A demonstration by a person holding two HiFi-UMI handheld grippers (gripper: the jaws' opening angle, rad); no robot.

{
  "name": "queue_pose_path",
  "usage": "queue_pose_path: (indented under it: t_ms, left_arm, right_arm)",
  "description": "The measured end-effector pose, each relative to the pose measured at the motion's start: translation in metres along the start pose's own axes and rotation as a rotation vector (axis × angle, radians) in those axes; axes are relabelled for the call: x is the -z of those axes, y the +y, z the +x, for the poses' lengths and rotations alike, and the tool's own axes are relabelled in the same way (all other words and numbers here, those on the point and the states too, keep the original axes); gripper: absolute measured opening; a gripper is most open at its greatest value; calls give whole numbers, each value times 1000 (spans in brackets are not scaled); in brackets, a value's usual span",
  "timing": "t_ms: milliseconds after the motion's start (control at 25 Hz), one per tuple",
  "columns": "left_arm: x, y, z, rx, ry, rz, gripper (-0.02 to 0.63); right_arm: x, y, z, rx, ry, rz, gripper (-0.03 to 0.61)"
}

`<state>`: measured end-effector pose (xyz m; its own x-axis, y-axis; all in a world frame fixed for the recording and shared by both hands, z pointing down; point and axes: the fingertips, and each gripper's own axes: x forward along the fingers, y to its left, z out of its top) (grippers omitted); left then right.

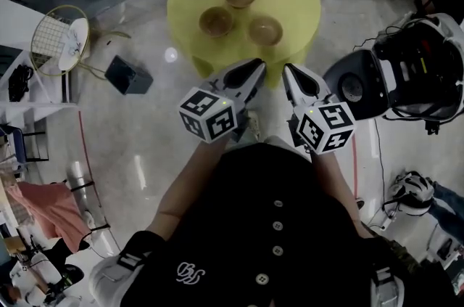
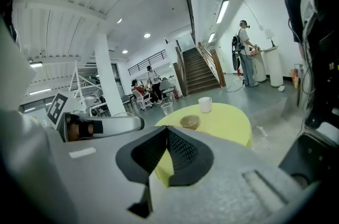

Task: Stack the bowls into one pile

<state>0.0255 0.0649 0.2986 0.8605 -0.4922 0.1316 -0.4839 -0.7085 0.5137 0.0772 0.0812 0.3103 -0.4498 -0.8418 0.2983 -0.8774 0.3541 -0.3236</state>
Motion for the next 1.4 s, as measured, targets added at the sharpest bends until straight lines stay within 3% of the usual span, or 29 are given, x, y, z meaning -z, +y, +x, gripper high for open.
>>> queue_pose_path:
  t_ms: [320, 520, 840, 1080, 1400]
  left_arm:
    - [-16, 39, 26, 11, 24, -17, 34]
    - [-1, 42, 23, -18, 43, -36, 34]
    - [13, 31, 44, -49, 62, -51, 34]
    - [9, 55, 50, -86, 80, -84, 34]
    - [0, 79, 89, -148, 85, -147, 34]
  right_arm:
    - [-10, -19, 41, 26, 13, 17, 5]
    - [3, -18, 36, 36, 35, 25, 5]
    - [2, -38, 21, 17, 47, 38, 5]
    - [-4, -45, 45, -12, 68, 49, 5]
    - [-24, -86, 72, -43, 119, 59, 5]
